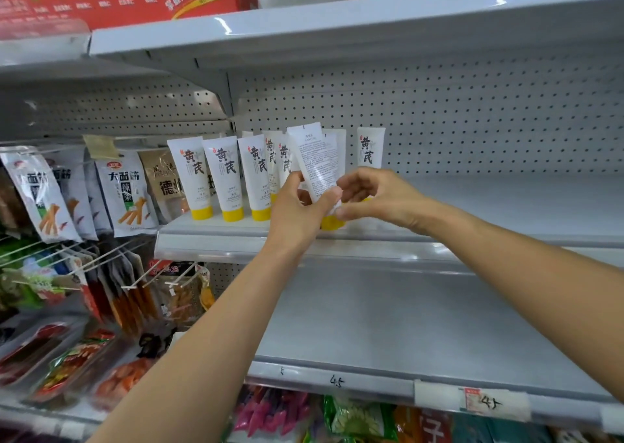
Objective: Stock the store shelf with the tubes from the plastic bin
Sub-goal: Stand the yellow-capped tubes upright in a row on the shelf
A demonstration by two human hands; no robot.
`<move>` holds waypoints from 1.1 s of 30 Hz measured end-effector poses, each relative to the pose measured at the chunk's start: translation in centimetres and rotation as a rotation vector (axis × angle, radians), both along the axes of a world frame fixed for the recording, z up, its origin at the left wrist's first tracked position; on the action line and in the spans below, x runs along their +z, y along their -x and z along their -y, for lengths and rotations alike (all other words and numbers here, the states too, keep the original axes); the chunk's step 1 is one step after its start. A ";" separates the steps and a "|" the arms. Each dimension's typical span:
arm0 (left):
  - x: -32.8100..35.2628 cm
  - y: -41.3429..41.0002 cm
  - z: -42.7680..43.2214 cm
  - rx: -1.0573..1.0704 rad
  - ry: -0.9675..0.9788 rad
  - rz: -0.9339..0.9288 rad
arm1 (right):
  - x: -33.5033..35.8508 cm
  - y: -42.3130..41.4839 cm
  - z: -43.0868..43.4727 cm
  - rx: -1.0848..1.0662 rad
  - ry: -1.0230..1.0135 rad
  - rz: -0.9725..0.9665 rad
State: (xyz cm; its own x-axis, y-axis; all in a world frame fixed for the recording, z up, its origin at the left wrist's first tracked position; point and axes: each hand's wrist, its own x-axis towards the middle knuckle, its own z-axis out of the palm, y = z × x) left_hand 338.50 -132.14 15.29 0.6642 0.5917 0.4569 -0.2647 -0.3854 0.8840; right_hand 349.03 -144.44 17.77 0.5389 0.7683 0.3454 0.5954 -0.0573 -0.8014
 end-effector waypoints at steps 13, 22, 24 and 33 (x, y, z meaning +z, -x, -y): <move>0.1 -0.5 -0.7 0.064 -0.301 -0.124 | -1.0 -0.2 -0.6 -0.251 -0.028 0.115; -1.3 -0.4 -3.0 0.284 -0.809 -0.300 | -1.7 -2.9 -1.2 -0.425 0.109 0.083; -1.4 -0.4 -3.3 0.274 -0.816 -0.310 | -2.0 -3.2 -1.4 -0.435 0.124 0.078; -1.7 -0.3 -4.7 0.214 -0.805 -0.326 | -2.4 -3.5 -1.9 -0.479 0.136 0.049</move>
